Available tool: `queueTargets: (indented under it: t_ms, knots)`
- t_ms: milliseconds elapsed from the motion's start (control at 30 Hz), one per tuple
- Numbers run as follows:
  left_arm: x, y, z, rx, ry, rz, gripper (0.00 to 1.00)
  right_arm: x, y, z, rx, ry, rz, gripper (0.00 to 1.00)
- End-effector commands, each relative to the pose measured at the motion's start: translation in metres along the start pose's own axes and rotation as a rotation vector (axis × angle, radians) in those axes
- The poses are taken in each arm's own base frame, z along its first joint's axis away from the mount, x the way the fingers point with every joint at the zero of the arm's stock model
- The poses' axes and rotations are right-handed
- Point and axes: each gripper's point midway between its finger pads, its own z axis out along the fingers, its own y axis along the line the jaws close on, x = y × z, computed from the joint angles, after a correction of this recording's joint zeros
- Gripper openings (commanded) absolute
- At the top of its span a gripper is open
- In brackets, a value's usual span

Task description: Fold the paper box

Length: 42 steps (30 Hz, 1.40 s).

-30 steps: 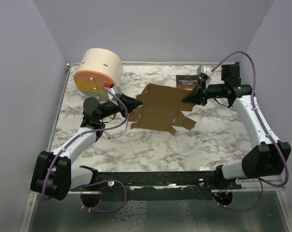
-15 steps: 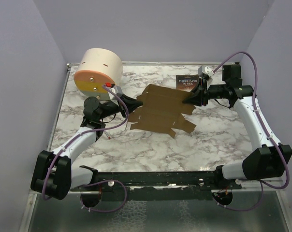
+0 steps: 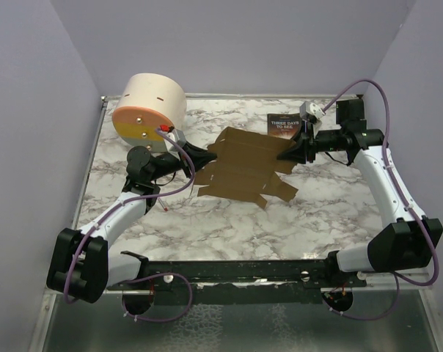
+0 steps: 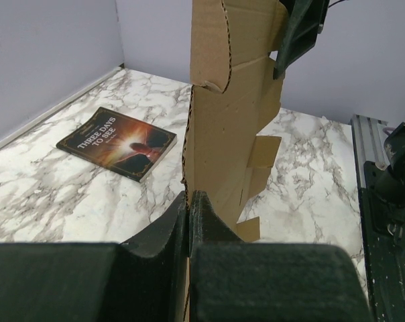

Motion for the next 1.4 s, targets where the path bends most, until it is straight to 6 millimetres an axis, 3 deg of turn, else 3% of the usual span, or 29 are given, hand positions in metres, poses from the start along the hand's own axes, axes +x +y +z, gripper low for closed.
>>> queueTargets:
  t_ms: [0,200,333,367,500,667,867,1000,1100,1200,1367]
  knots:
    - [-0.013,-0.004,0.004,0.030,-0.021,0.036,0.00,-0.003,0.003,0.001,-0.021,-0.009,0.001,0.19]
    - [-0.013,-0.004,0.004,0.030,-0.021,0.038,0.00,-0.002,0.005,0.001,-0.024,-0.011,0.006,0.03]
    - [-0.013,0.004,0.003,-0.019,-0.022,0.031,0.00,-0.005,0.004,0.000,-0.006,-0.010,0.011,0.01]
    - [-0.012,0.011,0.002,-0.066,-0.020,0.028,0.04,-0.006,0.002,-0.001,0.006,-0.007,0.022,0.01]
    - [-0.008,0.031,-0.007,-0.214,0.012,0.000,0.46,-0.013,-0.004,-0.005,0.061,0.010,0.036,0.01]
    - [-0.005,0.042,-0.027,-0.369,0.013,-0.094,0.68,-0.026,-0.011,-0.012,0.115,0.024,0.059,0.01]
    - [0.020,0.046,-0.062,-0.511,-0.023,-0.285,0.73,-0.045,-0.010,-0.020,0.136,0.004,0.086,0.01]
    - [0.034,0.045,-0.073,-0.544,-0.064,-0.384,0.73,-0.049,-0.014,-0.024,0.177,0.006,0.094,0.01]
    - [0.028,0.043,-0.071,-0.518,-0.109,-0.432,0.72,-0.048,-0.018,-0.027,0.204,0.011,0.104,0.01]
    - [0.028,0.037,-0.062,-0.452,-0.102,-0.490,0.61,-0.049,-0.020,-0.029,0.212,0.005,0.115,0.01]
    - [0.050,0.041,-0.066,-0.483,-0.078,-0.539,0.57,-0.048,-0.025,-0.035,0.219,-0.009,0.132,0.01]
